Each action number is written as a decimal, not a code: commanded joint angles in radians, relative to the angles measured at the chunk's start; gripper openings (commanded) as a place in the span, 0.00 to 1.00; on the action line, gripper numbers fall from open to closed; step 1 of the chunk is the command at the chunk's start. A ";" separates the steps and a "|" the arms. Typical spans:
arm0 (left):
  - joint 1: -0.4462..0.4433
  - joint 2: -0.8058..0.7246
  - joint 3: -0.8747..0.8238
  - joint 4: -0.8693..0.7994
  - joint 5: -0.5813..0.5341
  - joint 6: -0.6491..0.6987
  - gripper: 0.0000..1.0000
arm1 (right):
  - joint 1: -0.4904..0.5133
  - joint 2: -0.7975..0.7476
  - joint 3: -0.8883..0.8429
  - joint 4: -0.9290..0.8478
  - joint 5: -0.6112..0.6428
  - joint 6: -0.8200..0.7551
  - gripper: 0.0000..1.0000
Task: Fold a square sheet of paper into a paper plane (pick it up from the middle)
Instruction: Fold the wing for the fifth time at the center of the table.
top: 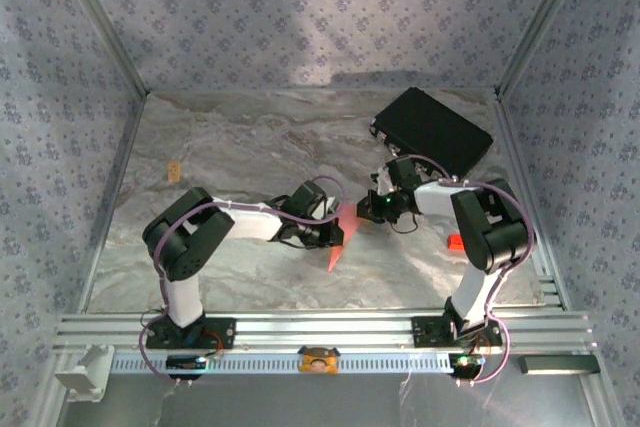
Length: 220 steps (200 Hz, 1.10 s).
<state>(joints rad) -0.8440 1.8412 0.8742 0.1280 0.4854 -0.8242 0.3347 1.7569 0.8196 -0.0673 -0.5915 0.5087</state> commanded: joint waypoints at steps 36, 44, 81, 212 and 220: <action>0.000 0.038 -0.041 -0.105 -0.013 -0.002 0.00 | -0.086 0.021 0.056 -0.004 0.081 -0.009 0.11; -0.001 0.038 -0.040 -0.105 -0.013 -0.001 0.00 | -0.097 0.010 0.045 0.011 0.069 0.001 0.11; -0.001 0.038 -0.041 -0.103 -0.015 -0.001 0.00 | -0.099 -0.108 -0.005 0.044 0.034 0.023 0.14; -0.002 0.027 -0.049 -0.088 -0.027 -0.012 0.00 | 0.100 -0.048 -0.006 0.017 0.015 0.011 0.11; -0.002 0.026 -0.052 -0.088 -0.029 -0.012 0.00 | 0.091 -0.034 -0.014 0.029 0.012 0.011 0.10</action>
<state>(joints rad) -0.8440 1.8412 0.8665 0.1417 0.4862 -0.8356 0.4423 1.6844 0.8108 -0.0490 -0.5678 0.5076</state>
